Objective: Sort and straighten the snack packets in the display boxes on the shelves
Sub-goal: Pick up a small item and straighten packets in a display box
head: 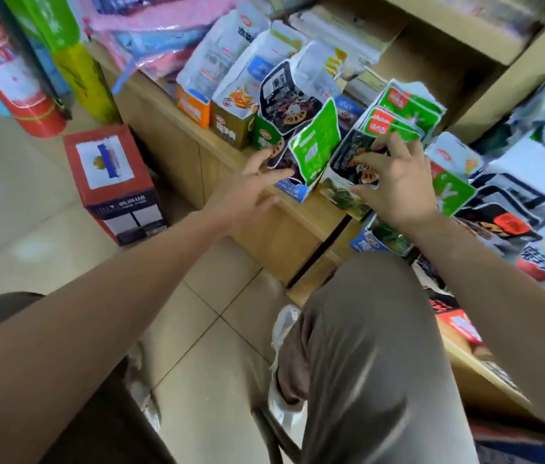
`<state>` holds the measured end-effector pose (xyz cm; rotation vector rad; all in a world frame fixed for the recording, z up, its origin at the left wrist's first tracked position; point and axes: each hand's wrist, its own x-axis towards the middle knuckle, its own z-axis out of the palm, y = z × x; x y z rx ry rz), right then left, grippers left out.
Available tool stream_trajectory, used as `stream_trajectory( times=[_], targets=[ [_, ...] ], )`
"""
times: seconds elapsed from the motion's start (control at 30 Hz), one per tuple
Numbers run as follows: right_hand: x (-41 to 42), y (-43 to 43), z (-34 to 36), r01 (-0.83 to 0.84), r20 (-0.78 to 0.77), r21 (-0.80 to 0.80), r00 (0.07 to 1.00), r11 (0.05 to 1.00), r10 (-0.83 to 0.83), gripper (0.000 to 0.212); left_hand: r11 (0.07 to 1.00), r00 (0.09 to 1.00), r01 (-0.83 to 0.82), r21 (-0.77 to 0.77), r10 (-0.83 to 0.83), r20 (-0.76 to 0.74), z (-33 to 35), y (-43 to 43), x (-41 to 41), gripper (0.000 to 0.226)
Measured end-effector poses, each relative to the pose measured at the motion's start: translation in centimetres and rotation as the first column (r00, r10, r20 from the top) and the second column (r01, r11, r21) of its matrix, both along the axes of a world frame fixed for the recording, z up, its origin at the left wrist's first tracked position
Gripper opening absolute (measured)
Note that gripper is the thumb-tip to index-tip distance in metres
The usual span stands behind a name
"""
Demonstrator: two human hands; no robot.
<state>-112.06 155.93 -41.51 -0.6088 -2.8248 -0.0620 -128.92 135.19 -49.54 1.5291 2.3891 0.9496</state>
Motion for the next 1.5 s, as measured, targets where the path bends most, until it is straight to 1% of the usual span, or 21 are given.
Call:
stream_trajectory(
  times=[0.13, 0.2, 0.27, 0.37, 0.43, 0.5, 0.57, 0.7, 0.83, 0.93, 1.03, 1.13, 1.23, 1.27, 1.3, 1.33, 1.37, 1.4, 1.43, 1.47, 1.5],
  targets=[
    [1.0, -0.2, 0.3, -0.054, -0.020, -0.112, 0.998, 0.992, 0.052, 0.056, 0.999, 0.995, -0.047, -0.002, 0.047, 0.093, -0.1, 0.2, 0.5, 0.045],
    [1.9, -0.9, 0.5, -0.062, -0.076, -0.180, 0.996, 0.982, 0.049, 0.059, 0.995, 0.988, -0.097, 0.006, 0.096, 0.123, -0.1, 0.5, 1.5, 0.037],
    [2.5, -2.0, 0.5, -0.056, -0.136, -0.232, 0.990, 0.971, 0.025, 0.061, 0.987, 0.977, -0.148, 0.060, 0.137, 0.165, -0.2, 0.7, 2.4, 0.038],
    [3.0, -3.1, 0.2, -0.049, -0.157, -0.269, 0.988, 0.962, 0.006, 0.061, 0.944, 0.958, -0.245, 0.222, 0.200, 0.207, -0.7, 0.9, 3.5, 0.051],
    [3.3, -3.0, -0.1, -0.030, -0.123, -0.247, 0.992, 0.968, -0.001, 0.060, 0.897, 0.934, -0.326, 0.300, 0.256, 0.251, -0.9, 1.0, 4.0, 0.067],
    [3.9, -2.4, -0.5, -0.016, -0.092, -0.203, 0.996, 0.979, -0.003, 0.059, 0.876, 0.905, -0.372, 0.307, 0.269, 0.328, -0.9, 1.3, 4.5, 0.088],
    [4.0, -2.0, -0.8, -0.013, -0.084, -0.162, 0.997, 0.987, 0.000, 0.056, 0.879, 0.884, -0.383, 0.284, 0.260, 0.388, -1.1, 1.9, 4.8, 0.100],
    [2.8, -1.9, -1.3, 0.013, -0.090, -0.092, 0.996, 0.996, -0.021, 0.051, 0.875, 0.864, -0.414, 0.250, 0.291, 0.412, -1.6, 3.0, 4.1, 0.109],
    [2.1, -2.0, -1.6, 0.071, -0.074, -0.068, 0.994, 0.995, -0.076, 0.048, 0.866, 0.841, -0.439, 0.238, 0.303, 0.448, -1.0, 2.8, 3.8, 0.105],
    [1.7, -2.2, -1.3, 0.102, -0.068, -0.116, 0.992, 0.988, -0.111, 0.048, 0.852, 0.835, -0.458, 0.254, 0.315, 0.451, -0.1, 2.4, 3.7, 0.099],
    [1.8, -2.8, -1.0, 0.106, -0.074, -0.201, 0.990, 0.974, -0.123, 0.050, 0.817, 0.789, -0.526, 0.238, 0.364, 0.495, 0.6, 2.5, 4.2, 0.101],
    [2.3, -3.2, -1.2, 0.082, -0.166, -0.259, 0.978, 0.962, -0.128, 0.047, 0.788, 0.728, -0.560, 0.254, 0.323, 0.604, 1.1, 2.9, 4.8, 0.101],
    [2.7, -5.1, -1.6, 0.049, -0.321, -0.303, 0.935, 0.952, -0.150, 0.038, 0.765, 0.739, -0.575, 0.290, 0.334, 0.585, 2.3, 2.9, 5.6, 0.102],
    [3.0, -6.0, -1.9, 0.066, -0.348, -0.314, 0.920, 0.947, -0.180, 0.035, 0.757, 0.742, -0.583, 0.294, 0.349, 0.572, 2.8, 2.9, 5.9, 0.102],
    [3.4, -6.8, -2.1, 0.080, -0.356, -0.359, 0.910, 0.930, -0.215, 0.034, 0.744, 0.739, -0.597, 0.301, 0.364, 0.567, 3.3, 2.7, 6.2, 0.100],
    [3.6, -7.6, -2.4, 0.071, -0.343, -0.463, 0.905, 0.884, -0.252, 0.034, 0.729, 0.736, -0.611, 0.309, 0.378, 0.562, 3.6, 2.4, 6.5, 0.099],
    [3.7, -8.2, -2.4, 0.046, -0.312, -0.617, 0.902, 0.785, -0.298, 0.035, 0.724, 0.738, -0.615, 0.312, 0.390, 0.550, 4.0, 1.9, 6.7, 0.097],
    [3.5, -8.8, -2.2, 0.019, -0.265, -0.786, 0.893, 0.617, -0.365, 0.038, 0.727, 0.746, -0.610, 0.315, 0.393, 0.537, 4.2, 1.5, 7.0, 0.095],
    [3.2, -9.4, -1.9, -0.015, -0.204, -0.919, 0.873, 0.393, -0.443, 0.040, 0.734, 0.754, -0.600, 0.319, 0.385, 0.532, 4.4, 1.1, 7.2, 0.093],
    [2.8, -10.0, -1.4, -0.059, -0.131, -0.986, 0.852, 0.156, -0.507, 0.042, 0.741, 0.760, -0.587, 0.327, 0.364, 0.539, 4.4, 0.6, 7.4, 0.091],
    [2.4, -10.5, -1.0, -0.099, -0.062, -0.994, 0.840, -0.040, -0.540, 0.041, 0.748, 0.762, -0.573, 0.334, 0.338, 0.552, 4.5, 0.1, 7.6, 0.088]
  ],
)
